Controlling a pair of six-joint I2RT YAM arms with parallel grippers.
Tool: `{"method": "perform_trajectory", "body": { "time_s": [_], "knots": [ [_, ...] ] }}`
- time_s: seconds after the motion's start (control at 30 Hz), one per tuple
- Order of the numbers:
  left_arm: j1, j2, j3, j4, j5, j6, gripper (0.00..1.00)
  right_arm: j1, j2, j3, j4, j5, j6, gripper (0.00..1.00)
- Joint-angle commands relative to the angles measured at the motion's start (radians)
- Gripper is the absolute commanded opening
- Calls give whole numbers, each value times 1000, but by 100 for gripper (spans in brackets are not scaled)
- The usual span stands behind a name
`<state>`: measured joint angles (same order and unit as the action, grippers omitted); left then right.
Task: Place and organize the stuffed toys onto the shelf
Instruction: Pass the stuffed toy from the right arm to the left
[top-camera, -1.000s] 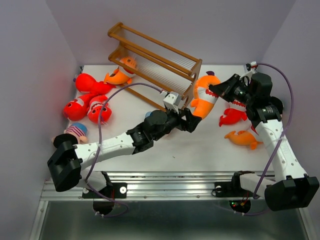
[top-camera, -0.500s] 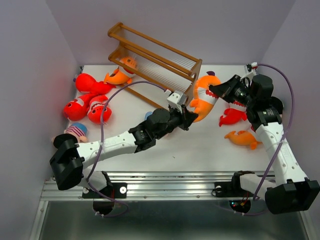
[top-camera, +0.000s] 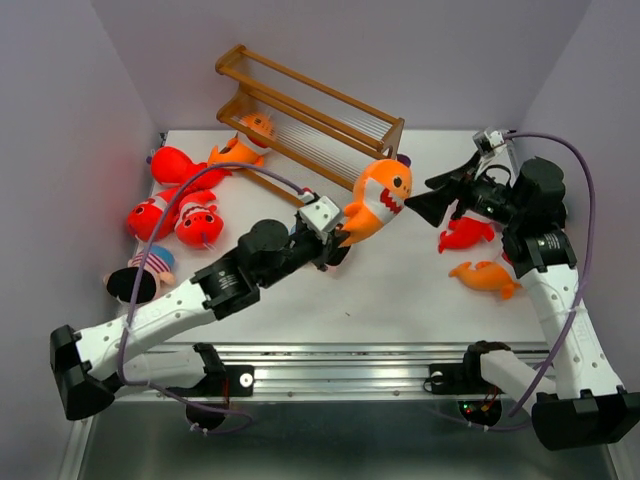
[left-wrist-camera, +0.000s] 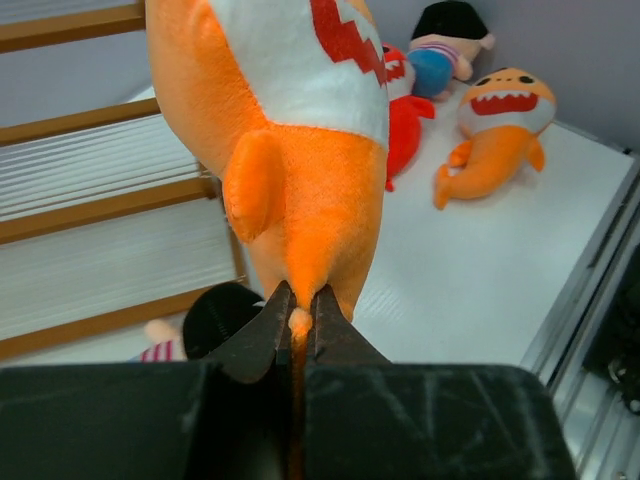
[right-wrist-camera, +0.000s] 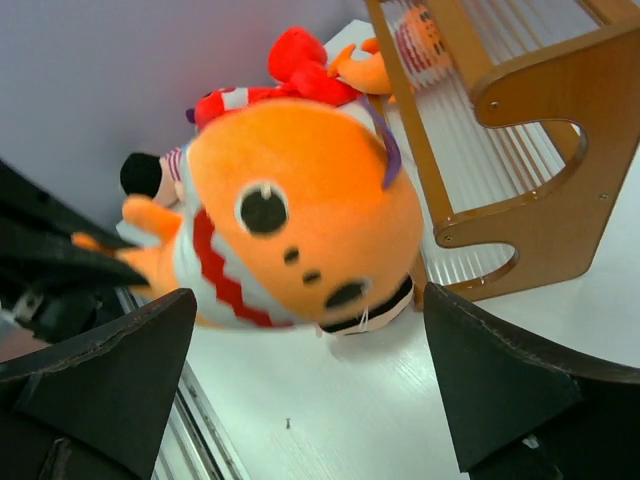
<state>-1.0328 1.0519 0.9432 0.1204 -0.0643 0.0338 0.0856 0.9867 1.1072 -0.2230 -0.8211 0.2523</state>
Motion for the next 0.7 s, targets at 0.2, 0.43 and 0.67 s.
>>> {"method": "perform_trajectory", "body": {
  "time_s": [0.2,0.43,0.67],
  "knots": [
    [197,-341,-66,-237,-58,189,0,-12,-68,-95,-9,-167,-243,100],
    [249,-426,-106,-327,-158,258,0,-21,-60,-184,-10,-182,-360,100],
    [270,-444,-161,-315,-195,297,0,-32,-69,-288,1,-188,-421,100]
  ]
}}
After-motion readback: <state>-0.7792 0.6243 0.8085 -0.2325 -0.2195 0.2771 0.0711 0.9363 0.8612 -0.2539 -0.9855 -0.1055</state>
